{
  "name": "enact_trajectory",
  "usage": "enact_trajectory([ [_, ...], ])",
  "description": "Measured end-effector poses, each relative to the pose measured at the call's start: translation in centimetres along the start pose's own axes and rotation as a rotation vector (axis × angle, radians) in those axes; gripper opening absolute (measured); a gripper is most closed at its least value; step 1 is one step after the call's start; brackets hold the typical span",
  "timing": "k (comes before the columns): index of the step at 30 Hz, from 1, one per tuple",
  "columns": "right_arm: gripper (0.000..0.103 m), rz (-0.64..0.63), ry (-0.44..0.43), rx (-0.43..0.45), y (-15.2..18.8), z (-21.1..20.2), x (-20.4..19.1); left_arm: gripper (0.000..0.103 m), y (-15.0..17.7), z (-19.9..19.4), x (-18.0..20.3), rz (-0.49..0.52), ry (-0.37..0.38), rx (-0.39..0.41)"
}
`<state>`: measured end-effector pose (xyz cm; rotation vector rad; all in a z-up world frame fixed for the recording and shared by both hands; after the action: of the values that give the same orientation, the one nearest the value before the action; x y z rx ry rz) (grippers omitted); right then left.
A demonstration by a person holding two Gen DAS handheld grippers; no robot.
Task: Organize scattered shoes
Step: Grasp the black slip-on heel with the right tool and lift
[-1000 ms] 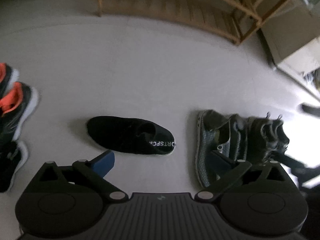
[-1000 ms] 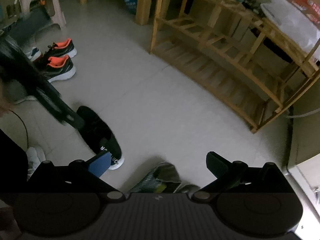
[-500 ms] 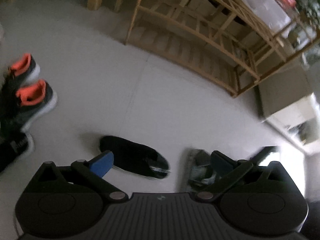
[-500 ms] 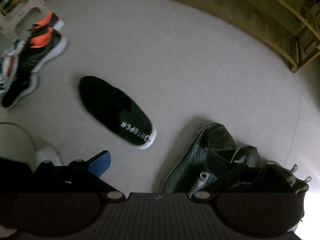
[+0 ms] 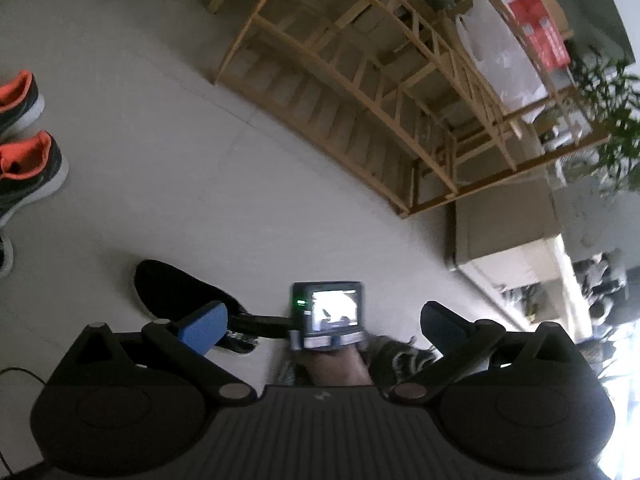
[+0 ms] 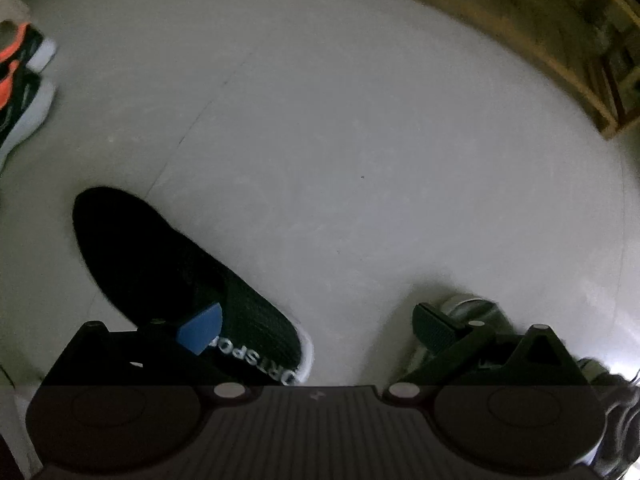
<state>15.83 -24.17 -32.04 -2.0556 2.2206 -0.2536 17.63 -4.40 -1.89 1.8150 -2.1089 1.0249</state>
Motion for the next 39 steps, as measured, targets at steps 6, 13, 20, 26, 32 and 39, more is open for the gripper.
enact_trajectory([
  [6, 0.086, -0.003, 0.014, -0.012, 0.6, 1.1, -0.9, 0.103, -0.3, -0.1, 0.3, 0.002, 0.009, 0.004],
  [13, 0.032, -0.006, 0.03, -0.025, 1.3, 2.4, -2.0, 0.103, 0.5, 0.2, 0.4, 0.003, 0.013, -0.022],
  [20, 0.011, -0.195, 0.021, -0.001, 0.5, 2.6, -3.4, 0.103, 0.7, 0.5, 0.2, -0.015, 0.019, -0.035],
  [26, 0.007, -0.636, 0.003, 0.055, 1.1, 1.3, -4.7, 0.103, 0.5, 0.7, 0.3, -0.023, 0.028, -0.04],
  [32, 0.007, -1.073, -0.015, 0.083, 2.3, 0.3, -4.5, 0.103, 0.3, 1.0, 0.4, -0.032, 0.034, -0.045],
  [39, 0.007, -1.342, 0.011, 0.09, 1.3, 0.4, -2.7, 0.103, 0.3, 1.0, 0.6, -0.039, 0.045, -0.05],
])
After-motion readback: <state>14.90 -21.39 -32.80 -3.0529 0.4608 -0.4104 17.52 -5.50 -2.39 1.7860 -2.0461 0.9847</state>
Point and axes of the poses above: each gripper's, at about its wrist camera, not at the fingertips, and z roughly the way its jaws point, x to its right, y to its underside, the point moved 7 cm from there along z, roughly the way its jaws point, and after that the axes turned 11 degrees about z, right-handed, at the moved point
